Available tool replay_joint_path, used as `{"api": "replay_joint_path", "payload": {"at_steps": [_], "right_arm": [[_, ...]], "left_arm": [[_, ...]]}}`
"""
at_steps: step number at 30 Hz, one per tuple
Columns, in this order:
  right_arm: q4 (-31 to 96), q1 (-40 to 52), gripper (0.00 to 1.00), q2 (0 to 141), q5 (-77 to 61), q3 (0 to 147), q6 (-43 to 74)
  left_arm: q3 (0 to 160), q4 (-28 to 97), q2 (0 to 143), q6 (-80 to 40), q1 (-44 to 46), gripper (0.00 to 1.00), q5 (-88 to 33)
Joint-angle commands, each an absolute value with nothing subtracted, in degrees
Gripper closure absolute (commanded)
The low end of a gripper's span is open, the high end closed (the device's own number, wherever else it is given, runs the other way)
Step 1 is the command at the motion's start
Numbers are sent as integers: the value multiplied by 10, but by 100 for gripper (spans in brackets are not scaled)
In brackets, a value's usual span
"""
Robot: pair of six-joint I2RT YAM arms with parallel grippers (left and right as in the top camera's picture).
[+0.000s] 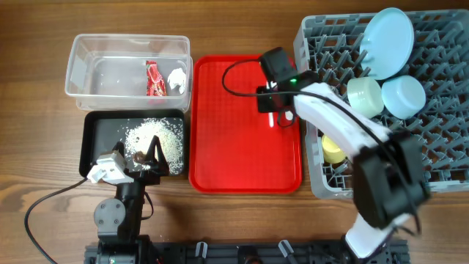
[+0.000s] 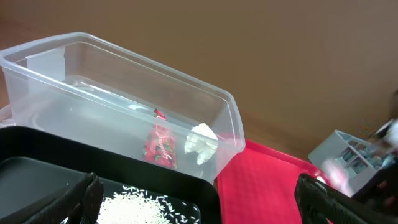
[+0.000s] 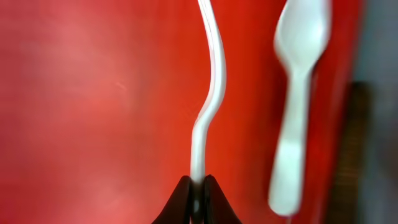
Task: Sort waste into correct bins and load items into the dishwasher rack
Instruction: 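Drop the white fork into the dishwasher rack with the right gripper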
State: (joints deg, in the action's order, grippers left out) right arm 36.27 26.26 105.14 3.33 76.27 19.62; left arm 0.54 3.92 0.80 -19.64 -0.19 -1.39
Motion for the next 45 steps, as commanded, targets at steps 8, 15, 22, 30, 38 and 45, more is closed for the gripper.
{"api": "replay_joint_path", "payload": {"at_steps": [8, 15, 22, 30, 38, 45], "right_arm": [[363, 152, 96, 907, 181, 765, 95], [376, 94, 96, 968, 154, 764, 34], [376, 131, 75, 954, 141, 765, 30], [382, 198, 59, 944, 130, 764, 70], [396, 202, 60, 944, 162, 764, 157], [345, 109, 93, 944, 139, 764, 180]], "left_arm": [[3, 43, 4, -199, -8, 0, -10], [3, 43, 4, -199, -8, 0, -10], [3, 43, 4, -199, -8, 0, -10], [3, 43, 4, -199, -8, 0, -10], [3, 43, 4, -199, -8, 0, -10], [3, 43, 4, -199, -8, 0, -10]]}}
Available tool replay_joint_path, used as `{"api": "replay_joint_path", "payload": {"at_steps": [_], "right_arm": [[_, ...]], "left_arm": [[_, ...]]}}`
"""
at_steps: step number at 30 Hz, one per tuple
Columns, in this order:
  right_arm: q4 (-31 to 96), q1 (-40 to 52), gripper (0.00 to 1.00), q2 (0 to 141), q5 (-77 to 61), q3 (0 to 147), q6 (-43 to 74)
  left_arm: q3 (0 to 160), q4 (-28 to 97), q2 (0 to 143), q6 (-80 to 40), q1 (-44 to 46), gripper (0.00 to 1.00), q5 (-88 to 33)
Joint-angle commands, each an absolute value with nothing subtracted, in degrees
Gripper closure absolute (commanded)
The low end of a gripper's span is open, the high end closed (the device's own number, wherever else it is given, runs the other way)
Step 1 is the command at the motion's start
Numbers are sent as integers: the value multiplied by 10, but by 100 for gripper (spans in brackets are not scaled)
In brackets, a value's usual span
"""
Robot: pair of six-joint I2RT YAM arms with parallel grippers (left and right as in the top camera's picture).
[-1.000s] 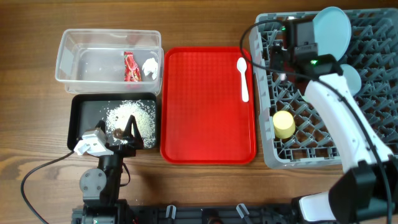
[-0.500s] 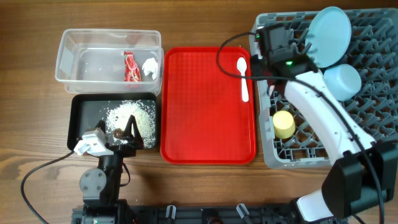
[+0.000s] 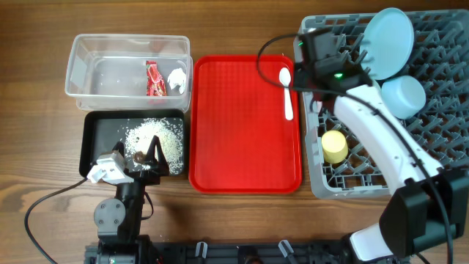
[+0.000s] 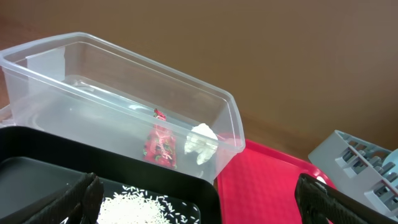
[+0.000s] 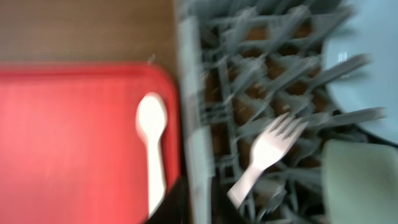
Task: Sort waste into correct bins and load items into the dishwasher rack
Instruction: 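Drop the white fork into the dishwasher rack with the right gripper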
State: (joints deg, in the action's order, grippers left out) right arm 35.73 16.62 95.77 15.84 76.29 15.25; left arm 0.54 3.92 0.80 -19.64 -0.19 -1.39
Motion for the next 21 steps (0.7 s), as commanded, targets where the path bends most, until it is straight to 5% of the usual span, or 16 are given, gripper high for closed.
{"api": "replay_joint_path", "payload": {"at_steps": [1, 8, 21], "right_arm": [[343, 92, 96, 945, 120, 764, 180], [343, 18, 96, 989, 105, 764, 179], [298, 20, 96, 1049, 20, 765, 123]], "left_arm": [[3, 43, 4, -199, -8, 0, -10], [3, 43, 4, -199, -8, 0, -10], [3, 43, 4, -199, -8, 0, -10]]}}
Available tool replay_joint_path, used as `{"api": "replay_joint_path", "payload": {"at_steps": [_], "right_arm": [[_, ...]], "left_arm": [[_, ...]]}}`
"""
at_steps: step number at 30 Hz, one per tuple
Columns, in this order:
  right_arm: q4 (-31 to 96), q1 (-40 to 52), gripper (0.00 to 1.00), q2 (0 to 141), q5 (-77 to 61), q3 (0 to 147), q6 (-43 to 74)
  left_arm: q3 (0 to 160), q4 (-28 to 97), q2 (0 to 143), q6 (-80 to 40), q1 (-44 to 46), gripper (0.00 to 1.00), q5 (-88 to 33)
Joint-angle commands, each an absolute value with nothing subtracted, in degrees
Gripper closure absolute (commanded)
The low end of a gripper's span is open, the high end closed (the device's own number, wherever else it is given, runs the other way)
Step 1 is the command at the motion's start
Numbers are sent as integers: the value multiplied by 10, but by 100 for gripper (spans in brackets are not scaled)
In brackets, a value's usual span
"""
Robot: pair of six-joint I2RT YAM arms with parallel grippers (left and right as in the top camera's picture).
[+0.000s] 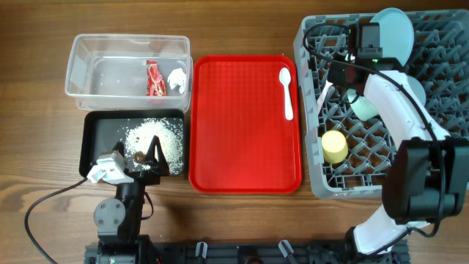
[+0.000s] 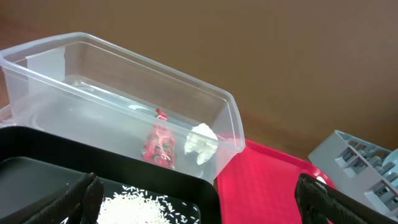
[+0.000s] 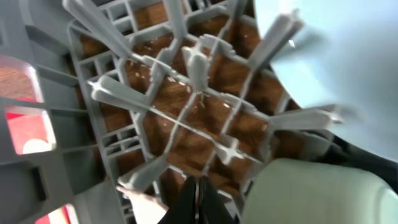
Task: Sort waste into correct bins and load items into the dishwasher rack
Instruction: 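Drop the white fork into the dishwasher rack with the right gripper, then grasp the white plastic spoon on the red tray with the right gripper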
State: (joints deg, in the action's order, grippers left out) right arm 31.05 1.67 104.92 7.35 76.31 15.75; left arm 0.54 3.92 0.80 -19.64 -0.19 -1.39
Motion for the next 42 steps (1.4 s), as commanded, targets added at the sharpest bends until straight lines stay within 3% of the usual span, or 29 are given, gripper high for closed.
{"api": "replay_joint_path", "payload": {"at_steps": [1, 11, 18, 21, 23, 25, 28, 42], "right_arm": [[293, 23, 96, 1042, -3, 765, 106], [278, 38, 94, 960, -112, 765, 46], [365, 126, 73, 955, -132, 764, 45], [381, 195, 62, 960, -41, 764, 47], [377, 241, 50, 966, 79, 764, 69], [367, 263, 46, 977, 170, 764, 93], [332, 267, 45, 1009, 222, 764, 92], [251, 232, 45, 1180, 192, 764, 58]], "left_arm": [[3, 43, 4, -199, -8, 0, -10], [3, 43, 4, -199, -8, 0, -10], [3, 43, 4, -199, -8, 0, -10], [3, 43, 4, -199, -8, 0, -10], [3, 43, 4, -199, -8, 0, -10], [3, 43, 4, -199, -8, 0, -10], [3, 43, 4, -199, -8, 0, -10], [3, 43, 4, -199, -8, 0, -10]]}}
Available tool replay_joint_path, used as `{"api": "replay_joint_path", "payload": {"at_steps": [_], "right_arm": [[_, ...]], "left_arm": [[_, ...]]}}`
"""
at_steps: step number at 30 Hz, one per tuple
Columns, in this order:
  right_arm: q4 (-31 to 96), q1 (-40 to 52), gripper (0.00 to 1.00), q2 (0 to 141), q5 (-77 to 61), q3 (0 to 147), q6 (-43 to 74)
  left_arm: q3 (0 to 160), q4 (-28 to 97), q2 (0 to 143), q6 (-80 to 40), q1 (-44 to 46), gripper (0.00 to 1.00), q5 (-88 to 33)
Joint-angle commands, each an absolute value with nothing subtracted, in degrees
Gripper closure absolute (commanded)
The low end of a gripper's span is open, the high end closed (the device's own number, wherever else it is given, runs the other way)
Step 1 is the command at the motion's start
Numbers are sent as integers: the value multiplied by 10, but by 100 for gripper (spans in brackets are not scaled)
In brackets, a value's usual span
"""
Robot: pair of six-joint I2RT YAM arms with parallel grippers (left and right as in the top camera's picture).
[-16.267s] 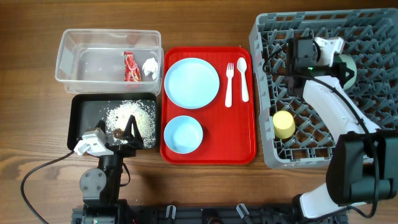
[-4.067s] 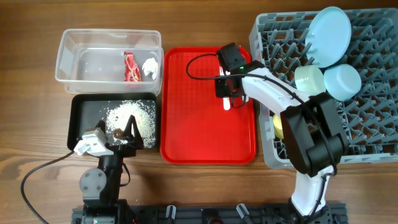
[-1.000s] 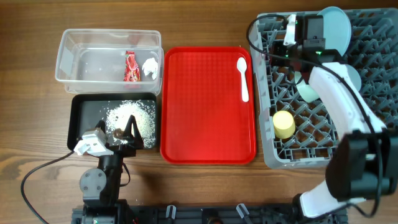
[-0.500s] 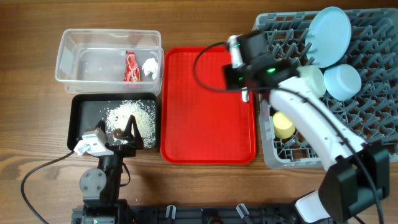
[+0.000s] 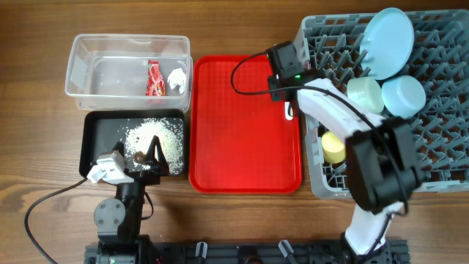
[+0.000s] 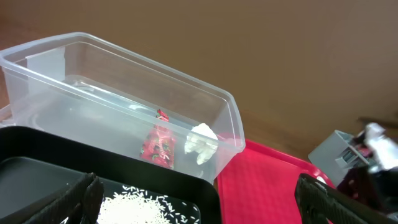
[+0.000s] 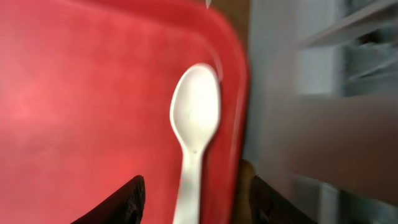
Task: Sort waste into correct bins and load items into the dishwasher rack
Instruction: 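Grasp the white plastic spoon on the red tray with the right gripper, then place the white spoon into the rack with the right gripper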
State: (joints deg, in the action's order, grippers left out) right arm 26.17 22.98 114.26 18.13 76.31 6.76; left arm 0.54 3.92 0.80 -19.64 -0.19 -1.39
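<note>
A white spoon point(image 7: 194, 124) lies along the right edge of the red tray point(image 5: 234, 132), bowl pointing away. My right gripper point(image 7: 194, 202) stands open over its handle with nothing held, one dark finger on each side. From overhead the right gripper point(image 5: 286, 94) covers most of the spoon point(image 5: 289, 111). The grey dishwasher rack point(image 5: 440, 147) is just to its right. My left gripper point(image 5: 152, 155) rests open over the black tray point(image 5: 95, 117) of rice, holding nothing.
The rack carries a blue plate point(image 5: 387, 40), a pale green cup point(image 5: 364, 95), a blue bowl point(image 5: 404, 96) and a yellow cup point(image 5: 333, 147). A clear bin point(image 6: 143, 59) behind the black tray holds a red wrapper point(image 6: 160, 140) and crumpled white paper point(image 6: 202, 140).
My right gripper was shut on a white fork down among the rack's pegs. Now it is open over the spoon at the tray's right edge, with no fork in it. The left arm is unmoved.
First my right gripper was shut on the fork's handle on the red tray, beside the spoon. Then it held the fork at the rack's left edge, then deep inside the rack. Now it has let the fork go and stands open over the spoon.
</note>
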Motion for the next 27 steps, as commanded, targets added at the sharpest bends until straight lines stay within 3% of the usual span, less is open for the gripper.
{"api": "replay_joint_path", "payload": {"at_steps": [1, 3, 6, 11, 13, 20, 27], "right_arm": [[248, 232, 45, 1188, 187, 764, 58], [247, 232, 46, 1200, 171, 764, 58], [250, 232, 57, 1211, 144, 764, 62], [270, 236, 90, 1210, 99, 764, 62], [277, 240, 95, 1207, 99, 764, 62], [292, 249, 96, 1149, 84, 765, 79], [296, 245, 96, 1006, 119, 765, 79]], "left_arm": [[3, 43, 4, -199, -8, 0, -10], [3, 43, 4, -199, -8, 0, -10], [3, 43, 4, -199, -8, 0, -10], [3, 43, 4, -199, -8, 0, -10], [3, 43, 4, -199, -8, 0, -10], [3, 43, 4, -199, -8, 0, -10], [3, 43, 4, -199, -8, 0, -10]]}}
